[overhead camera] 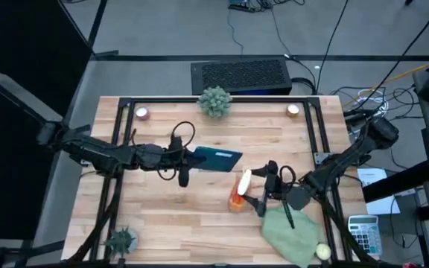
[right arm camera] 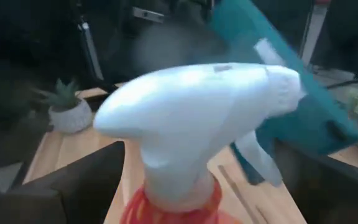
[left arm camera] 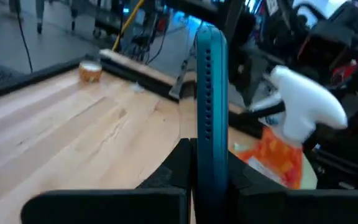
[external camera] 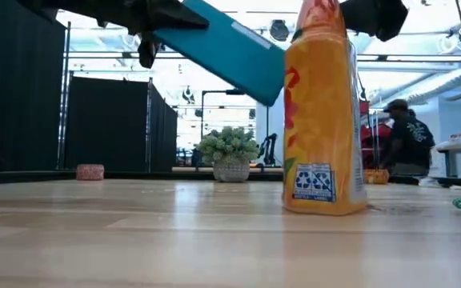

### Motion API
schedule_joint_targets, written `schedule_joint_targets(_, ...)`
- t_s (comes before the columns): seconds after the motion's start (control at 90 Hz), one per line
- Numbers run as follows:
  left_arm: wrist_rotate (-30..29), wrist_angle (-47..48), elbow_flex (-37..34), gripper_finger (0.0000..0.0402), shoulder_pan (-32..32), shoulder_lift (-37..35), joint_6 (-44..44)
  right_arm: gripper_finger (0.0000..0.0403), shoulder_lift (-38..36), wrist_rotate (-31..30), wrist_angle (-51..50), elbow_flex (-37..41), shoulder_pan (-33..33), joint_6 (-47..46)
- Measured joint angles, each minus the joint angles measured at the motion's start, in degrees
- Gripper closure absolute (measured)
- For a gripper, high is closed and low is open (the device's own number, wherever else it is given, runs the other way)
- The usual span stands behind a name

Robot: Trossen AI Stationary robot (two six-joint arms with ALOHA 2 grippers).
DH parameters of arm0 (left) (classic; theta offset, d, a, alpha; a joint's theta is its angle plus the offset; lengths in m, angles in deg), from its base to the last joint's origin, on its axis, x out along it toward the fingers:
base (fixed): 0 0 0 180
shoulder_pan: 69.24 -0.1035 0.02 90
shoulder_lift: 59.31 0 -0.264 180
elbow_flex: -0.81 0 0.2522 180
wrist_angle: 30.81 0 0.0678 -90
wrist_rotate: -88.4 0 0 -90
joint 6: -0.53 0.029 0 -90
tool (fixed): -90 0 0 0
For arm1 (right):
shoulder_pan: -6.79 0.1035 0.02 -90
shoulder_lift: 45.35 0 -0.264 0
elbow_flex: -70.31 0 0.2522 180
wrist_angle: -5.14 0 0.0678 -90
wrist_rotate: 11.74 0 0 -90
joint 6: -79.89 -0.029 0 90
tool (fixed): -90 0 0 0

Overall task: Apply microfiber cloth
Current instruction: Spray the cellphone using the spray bottle

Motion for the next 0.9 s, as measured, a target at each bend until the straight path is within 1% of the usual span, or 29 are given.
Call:
schedule_joint_targets(0.067, 0.37, -2.84, 0.02, 0.0392, -0.75, 0.80, 1.51, 0.0012, 0.51, -0.08, -0.04, 0.00, -0.07, -0.07)
schedule_joint_targets(0.167, 3.79, -5.67, 1.85, 0.0392, -2.18, 4.03, 3.20, 0.0012, 0.82, -0.08, 0.70, 0.00, -0.05, -0.05)
schedule_joint_targets(0.356, 8.86, -7.58, 8.28, 0.0392, -3.73, 13.25, 7.59, 0.0012, 0.82, 0.10, 1.01, 0.00, 0.17, -0.02)
schedule_joint_targets(0.522, 12.83, -8.95, 14.62, 0.0392, -4.72, 18.85, 10.16, 0.0012, 0.82, 1.25, 1.21, 0.00, 0.22, -0.02)
schedule_joint_targets(0.678, 13.75, -8.78, 18.69, 0.0392, -4.86, 21.59, 11.36, 0.0012, 0.82, 1.49, 1.26, 0.00, 0.22, -0.01)
schedule_joint_targets(0.744, 15.41, -8.73, 19.58, 0.0392, -4.86, 21.96, 11.34, 0.0016, 0.82, 1.50, 1.25, 0.00, 0.22, 0.00)
schedule_joint_targets(0.822, 15.85, -8.71, 19.67, 0.0392, -4.84, 21.97, 11.35, 0.0027, 0.82, 1.69, 1.26, 0.00, 0.22, 0.00)
schedule_joint_targets(0.9, 16.12, -8.54, 19.67, 0.0392, -4.84, 21.97, 11.24, 0.0050, 0.82, 1.45, 1.20, 0.00, 0.32, 0.00)
